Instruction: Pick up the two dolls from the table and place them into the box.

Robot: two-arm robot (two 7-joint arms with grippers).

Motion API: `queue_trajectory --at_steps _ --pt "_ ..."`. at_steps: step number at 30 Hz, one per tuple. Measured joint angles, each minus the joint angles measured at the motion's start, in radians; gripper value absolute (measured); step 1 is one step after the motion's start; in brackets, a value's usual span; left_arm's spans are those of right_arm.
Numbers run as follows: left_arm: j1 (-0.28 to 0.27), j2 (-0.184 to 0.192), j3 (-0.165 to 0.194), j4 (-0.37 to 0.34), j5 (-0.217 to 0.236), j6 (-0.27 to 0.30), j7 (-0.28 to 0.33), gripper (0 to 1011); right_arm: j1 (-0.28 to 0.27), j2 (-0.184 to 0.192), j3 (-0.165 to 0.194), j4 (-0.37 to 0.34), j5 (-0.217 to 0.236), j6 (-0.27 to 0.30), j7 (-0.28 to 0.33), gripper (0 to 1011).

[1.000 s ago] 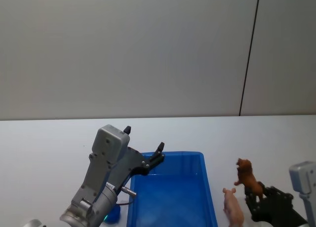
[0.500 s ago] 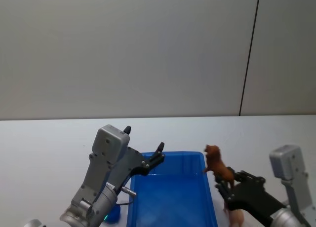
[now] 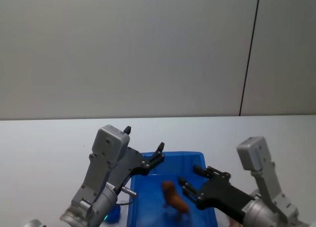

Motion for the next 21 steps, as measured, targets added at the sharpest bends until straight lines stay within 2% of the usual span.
queue_trajectory --at_steps 1,2,5,8,9,12,16,21 --pt "0.000 0.000 0.000 0.000 0.000 0.000 0.000 1001 0.007 -0.005 -0.003 0.008 -0.002 0.004 0.009 480" --pt "0.000 0.000 0.000 0.000 0.000 0.000 0.000 1001 0.011 -0.007 -0.005 0.012 -0.003 0.005 0.011 549" --pt "0.000 0.000 0.000 0.000 0.000 0.000 0.000 1001 0.023 -0.015 -0.010 0.025 -0.007 0.013 0.021 651" --pt "0.000 0.000 0.000 0.000 0.000 0.000 0.000 1001 0.029 -0.018 -0.012 0.032 -0.010 0.018 0.021 710" --pt "0.000 0.000 0.000 0.000 0.000 0.000 0.000 1001 0.031 -0.019 -0.012 0.034 -0.011 0.021 0.020 766" --pt "0.000 0.000 0.000 0.000 0.000 0.000 0.000 1001 0.031 -0.019 -0.012 0.035 -0.012 0.025 0.012 819" --pt "0.000 0.000 0.000 0.000 0.000 0.000 0.000 1001 0.026 -0.010 -0.007 0.027 -0.012 0.030 -0.015 960" --pt "0.000 0.000 0.000 0.000 0.000 0.000 0.000 1001 0.003 0.009 0.004 -0.004 -0.012 0.034 -0.059 1001"
